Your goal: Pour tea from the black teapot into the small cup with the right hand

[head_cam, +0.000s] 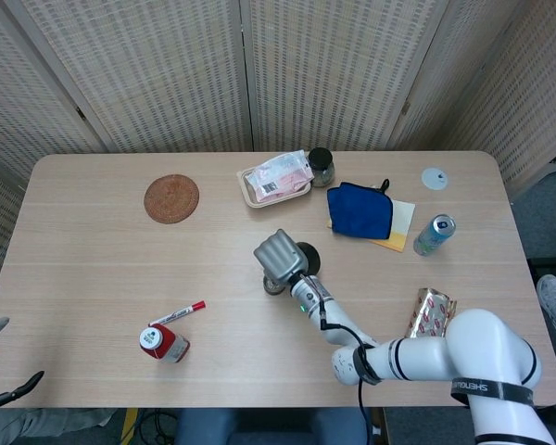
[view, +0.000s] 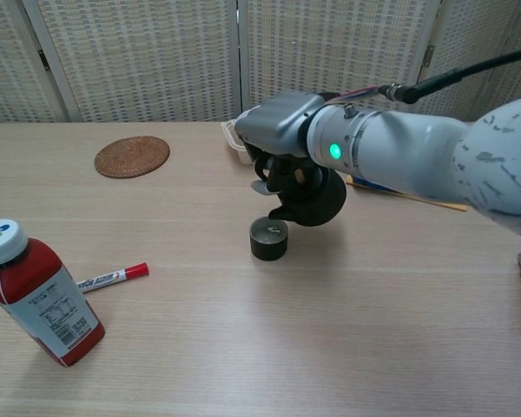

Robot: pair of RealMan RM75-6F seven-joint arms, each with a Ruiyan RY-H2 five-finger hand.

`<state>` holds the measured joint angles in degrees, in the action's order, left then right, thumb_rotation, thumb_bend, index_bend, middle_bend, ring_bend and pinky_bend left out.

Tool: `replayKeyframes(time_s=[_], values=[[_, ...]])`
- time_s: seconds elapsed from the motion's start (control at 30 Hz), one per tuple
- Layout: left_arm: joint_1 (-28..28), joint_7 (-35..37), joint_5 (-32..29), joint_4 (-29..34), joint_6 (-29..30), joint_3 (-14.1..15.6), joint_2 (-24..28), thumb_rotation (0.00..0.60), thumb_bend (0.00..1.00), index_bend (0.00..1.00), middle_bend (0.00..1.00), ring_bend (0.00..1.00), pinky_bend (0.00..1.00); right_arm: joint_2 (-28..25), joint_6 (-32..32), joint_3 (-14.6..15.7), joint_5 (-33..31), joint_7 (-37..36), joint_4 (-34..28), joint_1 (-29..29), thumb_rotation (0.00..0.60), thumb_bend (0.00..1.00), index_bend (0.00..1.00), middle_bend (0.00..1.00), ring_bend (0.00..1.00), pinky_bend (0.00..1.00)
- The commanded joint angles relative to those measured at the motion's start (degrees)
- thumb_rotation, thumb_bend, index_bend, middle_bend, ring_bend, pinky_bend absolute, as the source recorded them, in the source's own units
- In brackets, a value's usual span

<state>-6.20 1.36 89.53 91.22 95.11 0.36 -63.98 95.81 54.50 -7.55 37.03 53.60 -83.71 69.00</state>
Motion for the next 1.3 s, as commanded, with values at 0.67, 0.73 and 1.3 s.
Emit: replayKeyframes(time_s=[0.67,0.73,1.3], values=[[2.1,-3.2,1.0,2.5,-2.7,0.1,0.1,0.233,0.0,0.15,0.0,0.0,0.0,-12.7,-2.6,-0.3,12.4,-28.3,-6.3,-14.2,0.459,0.16,0.98,0.97,0.92,0.53],[2.2,-3.4,1.0,2.7,-2.8,0.1,0.1,0.234,0.0,0.15,0.0,0.0,0.0,-13.1,-2.7,0.1,13.5,-29.5,-6.0,-15.1,0.459,0.14,0.98,0.97,0.92,0.53],[2.6,-4.7,1.0,3.5,-3.4,0.4,-0.3,0.234,0.0,0.15,0.0,0.0,0.0,-13.5,-2.6,3.4,21.2,-33.2,-2.6,-20.1,0.459,0.0,0.96,0.95,0.9,0.53]])
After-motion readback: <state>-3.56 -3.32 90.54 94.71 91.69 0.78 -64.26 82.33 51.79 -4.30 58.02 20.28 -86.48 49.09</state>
